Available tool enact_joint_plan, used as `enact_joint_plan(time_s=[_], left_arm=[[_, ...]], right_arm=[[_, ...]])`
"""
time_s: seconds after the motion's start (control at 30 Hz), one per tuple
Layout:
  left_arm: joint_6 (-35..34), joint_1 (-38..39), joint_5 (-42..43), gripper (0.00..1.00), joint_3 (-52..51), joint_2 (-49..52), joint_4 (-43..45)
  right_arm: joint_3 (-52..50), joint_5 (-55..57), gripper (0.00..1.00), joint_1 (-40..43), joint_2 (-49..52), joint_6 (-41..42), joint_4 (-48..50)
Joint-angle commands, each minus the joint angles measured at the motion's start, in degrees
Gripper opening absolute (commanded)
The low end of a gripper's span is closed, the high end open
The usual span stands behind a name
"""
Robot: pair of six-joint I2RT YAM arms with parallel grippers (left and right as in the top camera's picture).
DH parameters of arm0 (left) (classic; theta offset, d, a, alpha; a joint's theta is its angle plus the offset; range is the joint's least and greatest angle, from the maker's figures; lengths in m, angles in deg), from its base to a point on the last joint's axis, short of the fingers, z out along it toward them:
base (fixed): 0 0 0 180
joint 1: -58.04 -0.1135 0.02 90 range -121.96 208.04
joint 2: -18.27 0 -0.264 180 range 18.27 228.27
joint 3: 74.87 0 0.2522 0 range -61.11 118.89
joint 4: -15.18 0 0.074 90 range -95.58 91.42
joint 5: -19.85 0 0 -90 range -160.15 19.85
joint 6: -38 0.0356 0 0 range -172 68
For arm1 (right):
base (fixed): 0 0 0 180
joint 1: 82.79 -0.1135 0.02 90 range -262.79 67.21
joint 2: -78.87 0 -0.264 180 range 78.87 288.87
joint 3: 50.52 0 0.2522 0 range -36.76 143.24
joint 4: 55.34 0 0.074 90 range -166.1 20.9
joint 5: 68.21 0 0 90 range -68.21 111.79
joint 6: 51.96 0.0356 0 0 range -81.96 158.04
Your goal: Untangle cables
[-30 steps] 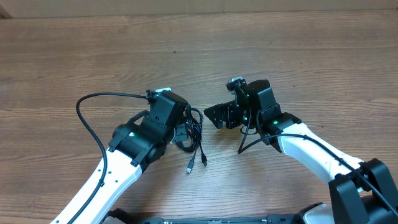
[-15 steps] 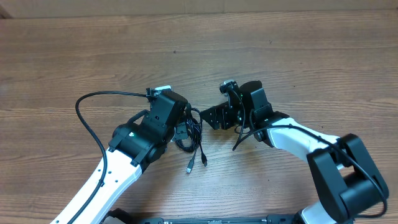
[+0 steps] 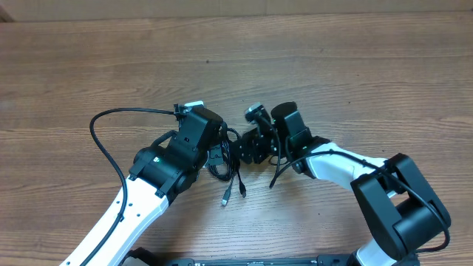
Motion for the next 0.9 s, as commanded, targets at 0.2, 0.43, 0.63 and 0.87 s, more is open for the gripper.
enact_joint_plan(time_s=[0.2,0.43,0.63,0.87], left_arm=[[1.29,-0.44,-1.2,0.04,0.76,0.07,0.2],[1.27,-0.44,-1.18,0.04,0.76,0.07,0.2],[1.27,-0.42,-0.72,0.04,0.76,0.07,-0.48],[1.27,-0.42,-0.72,0.04,0.76,0.07,-0.85]], right_arm=[[1.03,1.44,0.56,-0.76,0.35,-2.56,0.9],[1.03,1.49,0.56,-0.76,1.44,-2.56,2.45],[1.03,1.42,0.54,-0.76,3.82,-2.08,4.9],[1.03,1.49,0.49,-0.76,3.91,-2.16,5.53]])
